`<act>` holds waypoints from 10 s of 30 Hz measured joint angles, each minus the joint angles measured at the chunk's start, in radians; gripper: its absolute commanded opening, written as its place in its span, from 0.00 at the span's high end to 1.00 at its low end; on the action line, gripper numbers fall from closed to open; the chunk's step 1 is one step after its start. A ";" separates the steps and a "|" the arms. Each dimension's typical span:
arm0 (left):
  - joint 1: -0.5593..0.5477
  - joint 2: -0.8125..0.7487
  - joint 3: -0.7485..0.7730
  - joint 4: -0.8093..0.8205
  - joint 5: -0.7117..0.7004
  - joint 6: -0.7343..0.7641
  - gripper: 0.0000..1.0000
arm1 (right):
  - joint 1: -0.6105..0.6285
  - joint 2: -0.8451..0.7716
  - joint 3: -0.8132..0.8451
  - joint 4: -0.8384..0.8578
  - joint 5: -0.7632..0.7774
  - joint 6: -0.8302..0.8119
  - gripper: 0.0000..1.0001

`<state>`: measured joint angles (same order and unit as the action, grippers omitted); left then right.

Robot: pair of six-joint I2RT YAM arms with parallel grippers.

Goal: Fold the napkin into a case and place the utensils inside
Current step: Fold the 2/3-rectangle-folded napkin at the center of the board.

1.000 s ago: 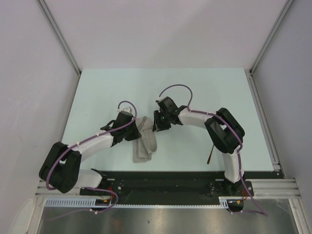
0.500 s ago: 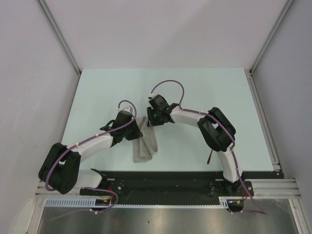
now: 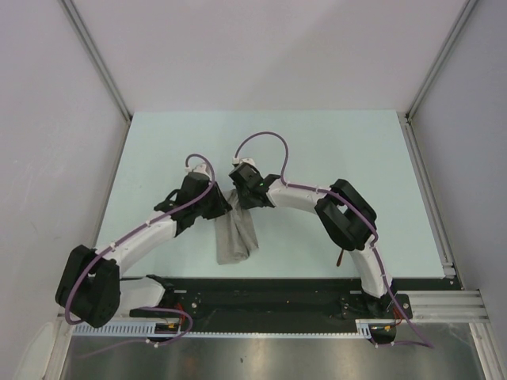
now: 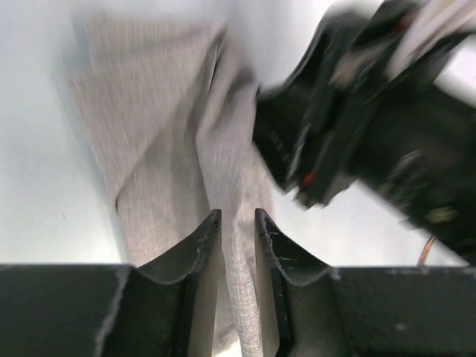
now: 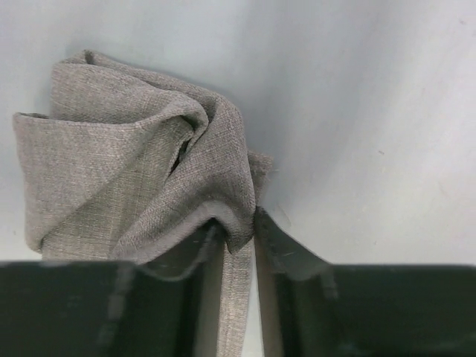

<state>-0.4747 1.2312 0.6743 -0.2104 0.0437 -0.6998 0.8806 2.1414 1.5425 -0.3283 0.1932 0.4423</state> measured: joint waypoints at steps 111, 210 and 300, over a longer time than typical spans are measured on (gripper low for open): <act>-0.528 0.266 0.239 -0.197 -0.309 -0.051 0.46 | -0.457 -0.224 -0.611 0.621 -0.707 0.364 0.49; -0.641 0.012 0.108 -0.429 -0.517 -0.202 1.00 | -0.261 -0.175 -0.532 0.673 -0.600 0.391 0.69; -0.042 0.200 -0.005 -0.055 -0.327 0.011 0.62 | -0.251 -0.208 -0.419 0.326 -0.611 0.326 0.43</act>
<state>-0.5163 1.4315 0.6693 -0.2649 -0.2832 -0.6888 0.6300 1.9339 1.1236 -0.0025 -0.4175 0.7681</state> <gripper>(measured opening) 0.381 0.618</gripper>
